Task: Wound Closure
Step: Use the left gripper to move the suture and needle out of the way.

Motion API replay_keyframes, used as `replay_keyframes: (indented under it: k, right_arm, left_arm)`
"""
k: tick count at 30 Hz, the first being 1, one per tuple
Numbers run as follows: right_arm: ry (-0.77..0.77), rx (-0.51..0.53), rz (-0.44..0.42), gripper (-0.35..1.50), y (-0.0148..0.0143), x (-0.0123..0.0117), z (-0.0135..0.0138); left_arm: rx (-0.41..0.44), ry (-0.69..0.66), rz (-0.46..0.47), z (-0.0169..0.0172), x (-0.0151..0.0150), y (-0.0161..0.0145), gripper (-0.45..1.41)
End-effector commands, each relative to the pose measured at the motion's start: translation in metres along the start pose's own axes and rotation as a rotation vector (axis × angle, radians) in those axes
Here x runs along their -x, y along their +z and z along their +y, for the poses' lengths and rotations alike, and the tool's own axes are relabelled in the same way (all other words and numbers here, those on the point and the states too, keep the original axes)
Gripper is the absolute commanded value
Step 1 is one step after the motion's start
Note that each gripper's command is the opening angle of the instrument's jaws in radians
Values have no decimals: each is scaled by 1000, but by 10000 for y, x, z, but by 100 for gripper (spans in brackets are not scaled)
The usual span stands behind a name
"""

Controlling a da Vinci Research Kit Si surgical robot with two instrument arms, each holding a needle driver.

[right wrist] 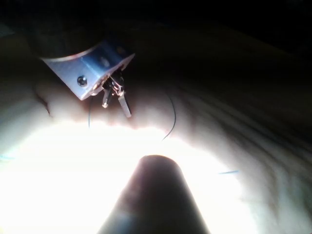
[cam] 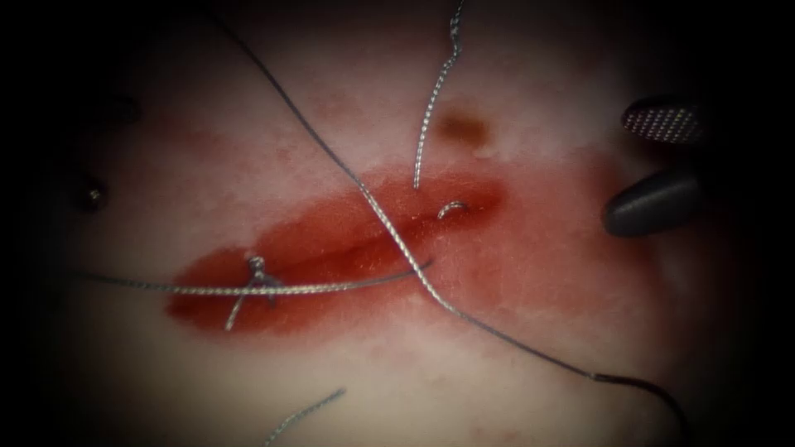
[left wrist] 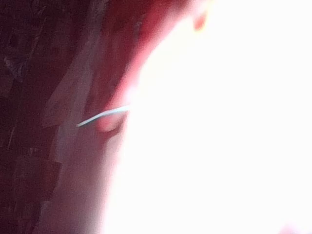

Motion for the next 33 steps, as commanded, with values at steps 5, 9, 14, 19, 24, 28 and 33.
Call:
replay_keyframes:
  k: [5, 9, 14, 19, 24, 28, 33]
  right_arm:
    - [-3, 2, 8, 123, 3, -14, -1]
    - [-3, 2, 9, 123, 5, -14, -1]
    - [-3, 0, 10, 123, 6, -14, -2]
    - [-2, -3, 10, 123, 8, -15, -3]
    - [1, -8, 10, 123, 11, -16, -5]
    - [1, -7, 11, 123, 12, -16, -6]
    - [0, -8, 12, 123, 13, -15, -6]
  left_arm:
    - [-181, 410, -203, -65, 20, 5, 63]
    - [-310, 574, -266, -122, 48, 9, 52]
    - [-293, 711, -294, -158, 66, 11, 63]
    - [-255, 635, -275, -162, 76, 18, 89]
    - [-98, 625, -243, -129, 79, 33, 96]
    - [55, 631, -310, -107, 87, 24, 106]
    - [125, 543, -491, -85, 101, -6, 113]
